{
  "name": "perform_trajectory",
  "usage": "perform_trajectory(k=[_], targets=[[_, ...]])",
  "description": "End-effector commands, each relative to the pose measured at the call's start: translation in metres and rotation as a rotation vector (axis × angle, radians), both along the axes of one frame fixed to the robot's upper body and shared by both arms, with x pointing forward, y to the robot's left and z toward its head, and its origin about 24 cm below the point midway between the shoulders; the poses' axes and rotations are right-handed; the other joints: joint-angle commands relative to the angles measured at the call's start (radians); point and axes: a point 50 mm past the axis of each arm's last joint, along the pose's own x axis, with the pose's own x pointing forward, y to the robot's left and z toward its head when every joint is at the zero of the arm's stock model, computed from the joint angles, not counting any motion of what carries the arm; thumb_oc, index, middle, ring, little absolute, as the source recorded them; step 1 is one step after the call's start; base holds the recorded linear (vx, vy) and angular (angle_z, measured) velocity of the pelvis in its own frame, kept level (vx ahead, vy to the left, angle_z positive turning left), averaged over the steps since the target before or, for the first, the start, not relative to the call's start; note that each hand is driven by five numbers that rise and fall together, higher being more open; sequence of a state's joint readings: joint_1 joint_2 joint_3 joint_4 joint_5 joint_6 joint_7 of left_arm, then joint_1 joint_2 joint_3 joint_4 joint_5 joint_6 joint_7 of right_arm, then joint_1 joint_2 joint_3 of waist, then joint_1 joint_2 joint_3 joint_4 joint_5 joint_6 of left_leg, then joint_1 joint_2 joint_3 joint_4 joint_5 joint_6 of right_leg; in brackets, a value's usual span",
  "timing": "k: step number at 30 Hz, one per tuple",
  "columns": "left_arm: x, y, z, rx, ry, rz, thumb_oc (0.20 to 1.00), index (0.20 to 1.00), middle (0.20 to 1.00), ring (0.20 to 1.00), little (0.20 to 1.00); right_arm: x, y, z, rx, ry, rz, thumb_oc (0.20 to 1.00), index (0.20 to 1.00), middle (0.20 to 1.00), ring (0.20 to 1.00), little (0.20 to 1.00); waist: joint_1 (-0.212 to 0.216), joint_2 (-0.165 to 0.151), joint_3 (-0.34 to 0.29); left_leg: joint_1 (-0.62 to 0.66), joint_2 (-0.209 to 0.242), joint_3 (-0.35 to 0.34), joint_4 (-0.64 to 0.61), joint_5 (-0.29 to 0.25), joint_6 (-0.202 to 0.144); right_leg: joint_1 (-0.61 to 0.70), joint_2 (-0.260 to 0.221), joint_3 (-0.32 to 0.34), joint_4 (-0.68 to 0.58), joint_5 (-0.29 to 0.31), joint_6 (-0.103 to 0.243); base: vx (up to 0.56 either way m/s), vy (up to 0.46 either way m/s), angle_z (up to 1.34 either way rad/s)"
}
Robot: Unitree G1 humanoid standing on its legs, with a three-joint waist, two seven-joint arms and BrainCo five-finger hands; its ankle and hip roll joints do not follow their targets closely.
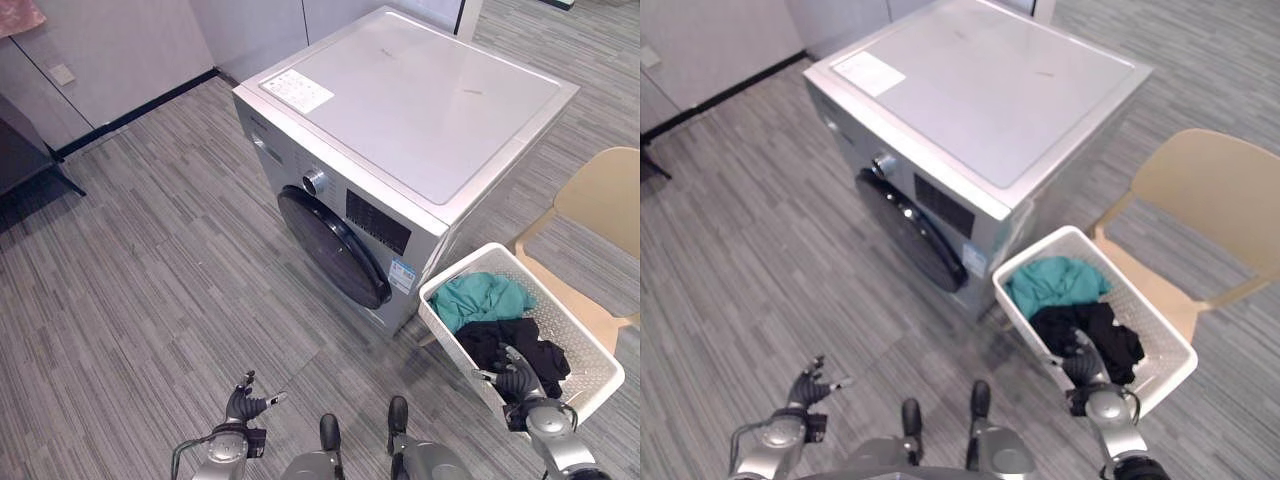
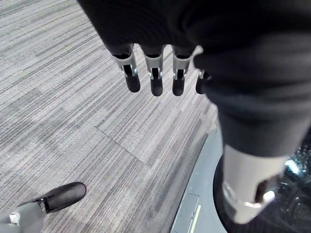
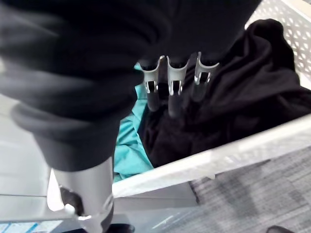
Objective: Grab the laundry basket,head to the washer,open it,put in the laundry and shut it.
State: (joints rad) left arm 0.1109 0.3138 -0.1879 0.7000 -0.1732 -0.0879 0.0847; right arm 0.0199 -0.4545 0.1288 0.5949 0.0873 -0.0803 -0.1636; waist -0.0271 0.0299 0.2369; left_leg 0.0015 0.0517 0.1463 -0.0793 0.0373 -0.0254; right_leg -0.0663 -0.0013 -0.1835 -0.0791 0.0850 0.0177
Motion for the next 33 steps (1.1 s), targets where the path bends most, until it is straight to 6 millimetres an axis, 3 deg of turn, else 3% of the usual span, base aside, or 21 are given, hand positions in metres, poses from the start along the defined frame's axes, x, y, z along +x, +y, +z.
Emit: perform_trajectory(k=[1,5,10,13,19,25,29,30,33], targets=[[0.017,0.010,0.013,0.059,-0.089,-0.030,1.000,1.000,1.000,1.000,1.000,0.014,0.008,0.011,-0.017,-0.077,0.058,1.000,1.000,1.000,1.000,1.000,0.001,-0.041,-0.016,0.001,-0.037,-0.003,0.046,-0.059,-0.015,0.010,-0.060,-0.003,0.020,-0.083,0.096,0.00,-0.017,0.11],[0.017,0.009,0.014,0.056,-0.090,-0.031,1.000,1.000,1.000,1.000,1.000,0.023,0.020,0.021,-0.013,-0.122,0.121,1.000,1.000,1.000,1.000,1.000,0.007,-0.042,-0.016,0.013,-0.033,-0.003,0.031,-0.055,-0.018,0.025,-0.058,-0.011,0.003,-0.081,0.097,0.02,-0.005,0.15],[0.015,0.009,0.014,0.062,-0.098,-0.027,1.000,1.000,1.000,1.000,1.000,0.038,0.039,0.057,0.013,-0.304,0.233,1.000,1.000,1.000,1.000,1.000,0.015,-0.049,-0.021,0.030,-0.028,-0.001,0.023,-0.056,-0.020,0.039,-0.056,-0.014,0.000,-0.082,0.100,0.00,0.005,0.02],[0.014,0.008,0.013,0.059,-0.096,-0.024,1.000,1.000,1.000,1.000,1.000,0.040,0.048,0.066,0.021,-0.335,0.300,1.000,1.000,1.000,1.000,1.000,0.018,-0.055,-0.027,0.038,-0.027,-0.001,0.019,-0.058,-0.021,0.046,-0.055,-0.018,0.001,-0.083,0.101,0.01,0.011,0.00],[0.015,0.007,0.013,0.060,-0.084,-0.031,1.000,1.000,1.000,1.000,1.000,0.031,0.073,0.048,0.031,-0.208,0.428,1.000,1.000,1.000,1.000,1.000,0.033,-0.089,-0.050,0.050,-0.025,-0.014,0.017,-0.063,-0.018,0.057,-0.058,-0.031,0.013,-0.086,0.101,0.01,0.039,0.03],[0.019,0.014,0.017,0.083,-0.090,-0.035,1.000,1.000,1.000,1.000,1.000,0.034,0.097,0.046,0.140,-0.196,0.502,1.000,1.000,1.000,1.000,1.000,0.060,-0.109,-0.043,0.032,-0.032,-0.031,0.026,-0.068,-0.010,0.037,-0.069,-0.042,0.037,-0.085,0.106,-0.02,0.039,0.08],[0.025,0.017,0.020,0.084,-0.114,-0.012,1.000,1.000,1.000,1.000,1.000,0.062,0.121,0.063,0.204,-0.291,0.519,1.000,1.000,1.000,1.000,1.000,0.096,-0.103,0.000,-0.037,-0.044,-0.045,0.069,-0.070,-0.002,-0.008,-0.088,-0.053,0.058,-0.078,0.108,-0.10,0.065,0.07],[0.029,0.017,0.022,0.080,-0.131,0.005,1.000,1.000,1.000,1.000,1.000,0.082,0.130,0.080,0.208,-0.366,0.498,1.000,1.000,1.000,1.000,1.000,0.117,-0.091,0.032,-0.095,-0.049,-0.058,0.098,-0.066,0.001,-0.049,-0.101,-0.064,0.068,-0.071,0.106,-0.14,0.077,0.40],[0.030,0.016,0.022,0.072,-0.136,0.019,1.000,1.000,1.000,1.000,1.000,0.100,0.131,0.094,0.204,-0.426,0.439,1.000,1.000,1.000,1.000,1.000,0.138,-0.075,0.058,-0.141,-0.056,-0.070,0.114,-0.058,0.001,-0.079,-0.112,-0.078,0.071,-0.062,0.107,-0.08,0.057,0.31]])
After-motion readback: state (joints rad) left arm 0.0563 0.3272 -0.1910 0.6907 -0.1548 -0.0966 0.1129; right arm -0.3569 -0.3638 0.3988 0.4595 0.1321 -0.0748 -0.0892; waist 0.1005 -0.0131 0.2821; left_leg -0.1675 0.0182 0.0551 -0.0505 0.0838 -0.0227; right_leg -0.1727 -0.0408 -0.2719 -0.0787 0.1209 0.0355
